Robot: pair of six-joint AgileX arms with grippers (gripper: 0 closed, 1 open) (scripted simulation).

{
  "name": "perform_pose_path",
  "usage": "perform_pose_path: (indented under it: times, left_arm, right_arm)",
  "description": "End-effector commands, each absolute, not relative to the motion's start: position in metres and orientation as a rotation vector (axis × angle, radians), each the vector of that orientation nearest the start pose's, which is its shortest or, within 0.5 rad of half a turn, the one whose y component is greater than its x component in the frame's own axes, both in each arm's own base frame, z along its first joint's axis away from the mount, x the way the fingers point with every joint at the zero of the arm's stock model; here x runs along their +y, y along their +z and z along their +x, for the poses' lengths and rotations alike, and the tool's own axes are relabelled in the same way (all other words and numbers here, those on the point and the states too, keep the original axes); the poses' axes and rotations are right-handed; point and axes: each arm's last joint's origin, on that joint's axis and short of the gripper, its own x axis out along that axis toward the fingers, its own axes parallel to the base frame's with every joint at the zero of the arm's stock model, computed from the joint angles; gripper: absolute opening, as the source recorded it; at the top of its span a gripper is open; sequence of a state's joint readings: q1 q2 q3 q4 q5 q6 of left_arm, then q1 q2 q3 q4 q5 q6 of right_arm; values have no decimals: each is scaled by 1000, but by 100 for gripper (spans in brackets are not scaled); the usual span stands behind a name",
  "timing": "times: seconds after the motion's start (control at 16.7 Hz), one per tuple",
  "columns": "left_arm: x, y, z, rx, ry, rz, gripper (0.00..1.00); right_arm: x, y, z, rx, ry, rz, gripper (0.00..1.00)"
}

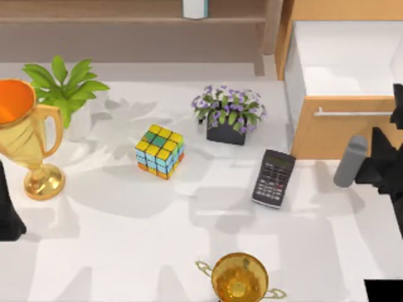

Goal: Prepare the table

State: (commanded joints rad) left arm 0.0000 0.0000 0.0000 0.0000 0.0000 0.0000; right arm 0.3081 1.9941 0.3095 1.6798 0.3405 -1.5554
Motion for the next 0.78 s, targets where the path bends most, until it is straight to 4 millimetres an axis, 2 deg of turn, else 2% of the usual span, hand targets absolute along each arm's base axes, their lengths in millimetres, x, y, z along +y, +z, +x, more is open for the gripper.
perform_pose_path:
  times: [0.06,0.78]
  left_arm:
    - [-1,160,106,0,0,0,100]
    - [-1,160,106,0,0,0,100]
  right_arm:
    - [71,89,253,8,-8,-1571,100]
    - [71,89,253,8,-8,-1571,10]
